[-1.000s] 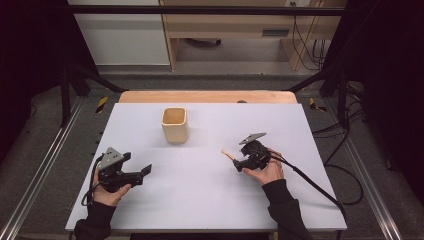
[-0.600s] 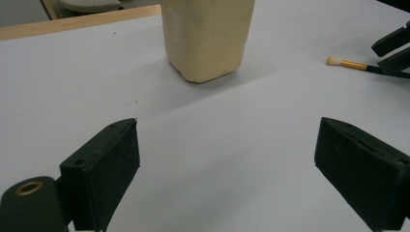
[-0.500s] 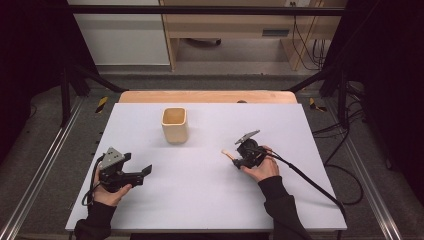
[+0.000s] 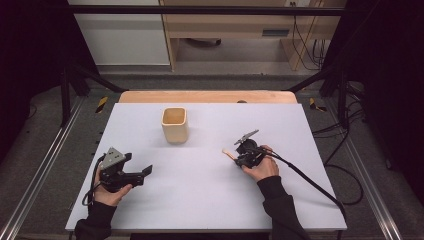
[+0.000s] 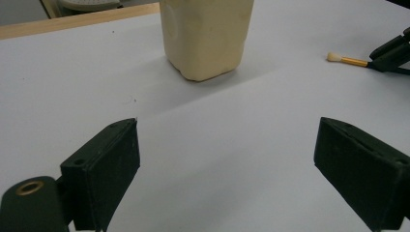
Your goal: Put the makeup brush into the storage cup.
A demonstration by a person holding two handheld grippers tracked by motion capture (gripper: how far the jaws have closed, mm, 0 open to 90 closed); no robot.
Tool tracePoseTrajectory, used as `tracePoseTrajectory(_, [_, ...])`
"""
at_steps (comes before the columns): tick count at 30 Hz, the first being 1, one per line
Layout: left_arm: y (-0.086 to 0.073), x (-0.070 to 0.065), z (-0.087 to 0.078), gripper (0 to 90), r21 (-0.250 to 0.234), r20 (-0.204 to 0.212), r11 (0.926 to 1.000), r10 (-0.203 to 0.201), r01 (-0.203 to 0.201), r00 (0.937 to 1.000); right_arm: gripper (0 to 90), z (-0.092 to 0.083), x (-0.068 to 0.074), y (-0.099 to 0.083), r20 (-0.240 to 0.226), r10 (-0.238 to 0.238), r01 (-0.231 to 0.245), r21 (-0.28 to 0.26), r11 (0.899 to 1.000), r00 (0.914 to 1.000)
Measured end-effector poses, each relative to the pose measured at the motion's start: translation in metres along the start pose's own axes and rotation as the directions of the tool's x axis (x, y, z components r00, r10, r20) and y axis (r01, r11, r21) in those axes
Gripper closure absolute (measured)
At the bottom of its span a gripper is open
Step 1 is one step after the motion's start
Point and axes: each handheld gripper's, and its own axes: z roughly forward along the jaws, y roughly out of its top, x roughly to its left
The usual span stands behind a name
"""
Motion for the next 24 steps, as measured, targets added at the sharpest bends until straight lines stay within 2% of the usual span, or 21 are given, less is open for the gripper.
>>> tracePoseTrajectory(8, [0.0000, 0.0001, -0.0002, 8.7, -0.001, 0.000, 1.0000, -0.001, 0.001, 1.0000, 82.8, 0.0003, 0.0007, 0.0000, 0.012, 0.038, -0.038, -0.008, 0.999, 0.9992])
tracePoseTrajectory(13, [0.0000, 0.0001, 0.0001, 8.7, 0.001, 0.000, 1.0000, 0.001, -0.001, 1.0000, 77.6, -0.0031, -0.0004, 0.0009, 0.016, 0.040, -0.040, -0.012, 0.999, 0.9991])
tracePoseTrajectory(15, [0.0001, 0.0000, 0.0000, 8.7, 0.002, 0.001, 1.0000, 0.002, -0.002, 1.0000, 78.0, -0.0053, -0.0006, 0.0019, 0.001, 0.049, -0.049, -0.001, 0.999, 0.9988])
tracePoseTrajectory(17, [0.0001, 0.0000, 0.0000, 8.8, 0.002, 0.001, 1.0000, 0.002, -0.002, 1.0000, 78.7, -0.0059, -0.0017, 0.0018, 0.008, 0.032, -0.032, 0.005, 0.999, 0.9995])
tracePoseTrajectory(24, [0.0001, 0.0000, 0.0001, 8.9, 0.004, 0.002, 1.0000, 0.003, -0.003, 1.0000, 79.0, -0.0049, -0.0030, 0.0021, 0.003, 0.019, -0.019, 0.082, 0.996, 0.9998])
